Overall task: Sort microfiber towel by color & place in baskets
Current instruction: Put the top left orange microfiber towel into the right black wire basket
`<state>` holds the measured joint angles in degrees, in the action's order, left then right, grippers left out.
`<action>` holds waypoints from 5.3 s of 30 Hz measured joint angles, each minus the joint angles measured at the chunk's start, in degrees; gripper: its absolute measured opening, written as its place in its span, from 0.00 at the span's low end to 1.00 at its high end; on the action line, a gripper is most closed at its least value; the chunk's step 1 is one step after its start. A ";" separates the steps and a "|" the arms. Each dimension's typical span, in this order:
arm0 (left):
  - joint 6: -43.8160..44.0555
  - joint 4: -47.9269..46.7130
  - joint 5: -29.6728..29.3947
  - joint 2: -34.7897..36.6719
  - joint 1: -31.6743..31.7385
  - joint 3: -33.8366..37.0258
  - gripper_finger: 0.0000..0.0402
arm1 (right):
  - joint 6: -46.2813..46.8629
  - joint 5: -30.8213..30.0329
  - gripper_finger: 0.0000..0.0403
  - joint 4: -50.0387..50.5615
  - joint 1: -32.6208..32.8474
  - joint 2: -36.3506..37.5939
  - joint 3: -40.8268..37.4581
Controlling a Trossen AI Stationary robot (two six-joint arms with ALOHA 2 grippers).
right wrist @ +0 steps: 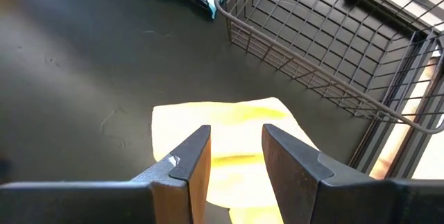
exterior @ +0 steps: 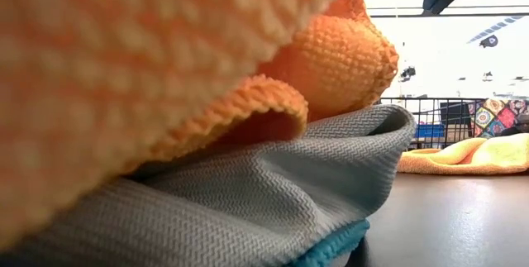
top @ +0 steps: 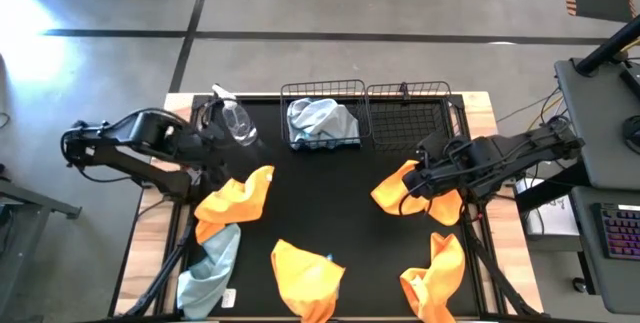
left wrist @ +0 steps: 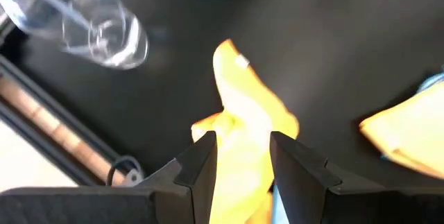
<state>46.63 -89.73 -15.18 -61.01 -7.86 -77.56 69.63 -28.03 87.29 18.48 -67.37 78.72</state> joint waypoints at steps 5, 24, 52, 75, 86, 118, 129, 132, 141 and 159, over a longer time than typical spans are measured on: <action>2.73 1.24 2.68 0.65 0.00 7.77 0.30 | -0.07 0.01 0.31 -0.36 0.00 -0.42 0.00; 6.43 23.47 11.87 -0.90 0.00 30.17 0.30 | -0.63 0.00 0.31 -0.81 0.00 -0.35 0.00; 6.91 40.54 20.44 -11.69 0.00 44.08 0.30 | -1.22 0.00 0.31 -1.03 0.00 -0.35 0.00; 0.44 42.21 20.26 -19.54 0.02 33.98 0.11 | -1.22 -0.44 0.31 -2.34 0.00 -0.33 0.00; -2.64 41.97 20.27 -19.54 0.01 27.59 0.00 | -1.22 -0.48 0.31 -2.34 0.00 -0.33 0.00; -23.42 31.69 -0.40 -19.47 0.09 -21.45 0.00 | -1.05 -0.59 0.31 -2.84 -0.01 -0.35 0.00; -30.92 34.66 -5.96 -22.00 2.17 -28.02 0.00 | -1.18 -0.59 0.31 -4.93 -0.01 -0.35 0.00; -34.15 34.76 -5.95 -24.68 3.10 -31.79 0.00 | -1.18 -0.57 0.31 -5.46 0.00 -0.35 0.00; -43.71 33.91 -4.85 -36.86 6.39 -49.91 0.00 | -1.16 -0.57 0.31 -6.07 0.00 -0.35 0.00; -49.81 47.79 8.95 -45.43 17.88 -52.92 0.00 | -4.76 -0.39 0.31 -8.20 0.00 -0.35 0.00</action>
<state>-3.18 -41.94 -6.24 -106.44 10.03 -130.48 64.86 -28.42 79.09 18.48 -67.72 78.72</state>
